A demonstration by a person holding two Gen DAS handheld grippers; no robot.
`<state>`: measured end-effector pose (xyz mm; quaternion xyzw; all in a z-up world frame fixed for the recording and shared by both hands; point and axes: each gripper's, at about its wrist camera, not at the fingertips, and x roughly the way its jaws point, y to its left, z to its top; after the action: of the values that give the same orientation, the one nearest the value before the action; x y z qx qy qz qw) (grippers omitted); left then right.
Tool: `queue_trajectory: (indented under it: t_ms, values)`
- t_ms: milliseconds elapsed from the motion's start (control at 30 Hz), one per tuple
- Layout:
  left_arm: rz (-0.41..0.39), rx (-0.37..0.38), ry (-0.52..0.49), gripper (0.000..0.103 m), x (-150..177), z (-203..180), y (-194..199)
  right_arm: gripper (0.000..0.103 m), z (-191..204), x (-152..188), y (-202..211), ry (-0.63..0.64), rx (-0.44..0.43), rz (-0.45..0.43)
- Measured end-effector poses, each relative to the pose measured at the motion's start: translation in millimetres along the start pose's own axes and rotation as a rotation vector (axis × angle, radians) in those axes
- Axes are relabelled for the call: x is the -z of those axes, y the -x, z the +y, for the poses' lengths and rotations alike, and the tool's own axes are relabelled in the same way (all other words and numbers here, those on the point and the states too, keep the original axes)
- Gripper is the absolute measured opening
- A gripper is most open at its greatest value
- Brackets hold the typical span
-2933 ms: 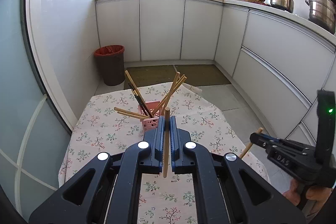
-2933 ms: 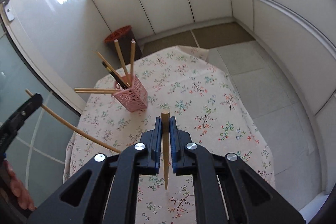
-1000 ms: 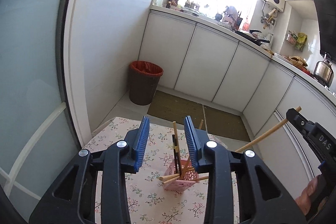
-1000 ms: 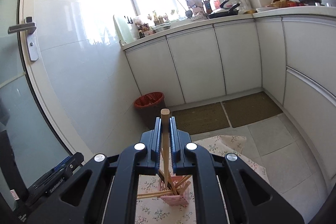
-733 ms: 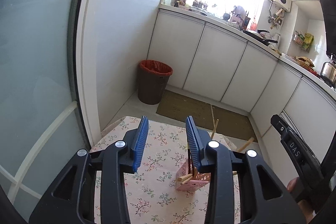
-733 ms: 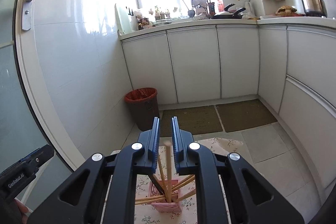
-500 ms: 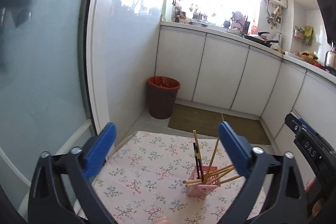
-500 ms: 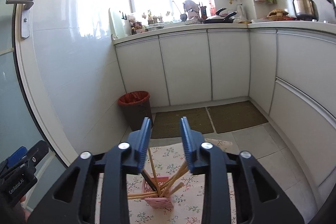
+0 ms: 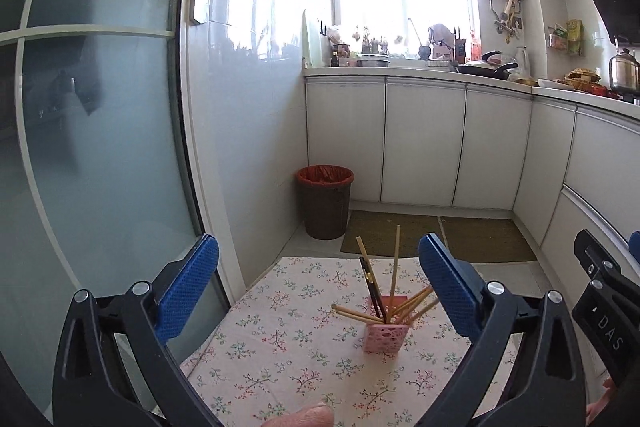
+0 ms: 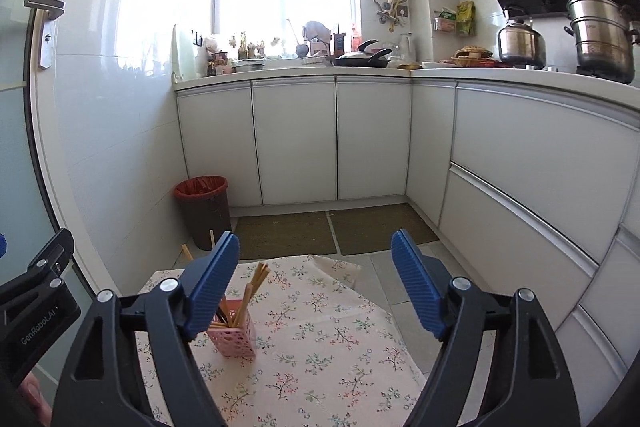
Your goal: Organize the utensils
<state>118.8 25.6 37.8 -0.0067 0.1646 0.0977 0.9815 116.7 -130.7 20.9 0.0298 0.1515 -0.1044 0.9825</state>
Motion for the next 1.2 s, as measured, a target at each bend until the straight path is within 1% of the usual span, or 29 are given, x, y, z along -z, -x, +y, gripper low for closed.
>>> queue_trajectory:
  t_ms: [67, 133, 167, 233, 300, 400, 567, 633, 733, 1200]
  values:
    - [0.009, 0.010, 0.015, 0.096, 7, 0, 11, 0.088, -6, 4, 11, -0.006, 0.016, 0.009]
    - [0.002, 0.028, 0.032, 0.096, 12, 0, 24, 0.095, -11, 10, 23, -0.012, 0.027, 0.018]
    - [0.000, 0.034, 0.043, 0.096, 13, 1, 30, 0.096, -15, 13, 29, -0.019, 0.038, 0.016]
    - [-0.001, 0.046, 0.052, 0.096, 17, 2, 42, 0.096, -22, 20, 41, -0.038, 0.065, 0.015]
    - [0.007, 0.038, 0.046, 0.096, 23, 2, 52, 0.096, -27, 26, 51, -0.051, 0.093, 0.019]
    - [0.021, 0.021, 0.019, 0.096, 29, 0, 66, 0.096, -33, 35, 64, -0.050, 0.097, 0.046]
    - [0.007, 0.022, -0.015, 0.096, 32, -2, 85, 0.096, -40, 41, 85, -0.081, 0.113, 0.024]
    - [0.002, 0.024, -0.014, 0.096, 31, -2, 88, 0.096, -41, 40, 88, -0.078, 0.111, 0.028]
    - [0.014, 0.047, -0.005, 0.096, 31, -1, 90, 0.096, -42, 41, 89, -0.079, 0.109, 0.041]
    - [0.037, 0.050, -0.037, 0.096, 34, -7, 88, 0.096, -45, 44, 87, -0.093, 0.102, 0.070]
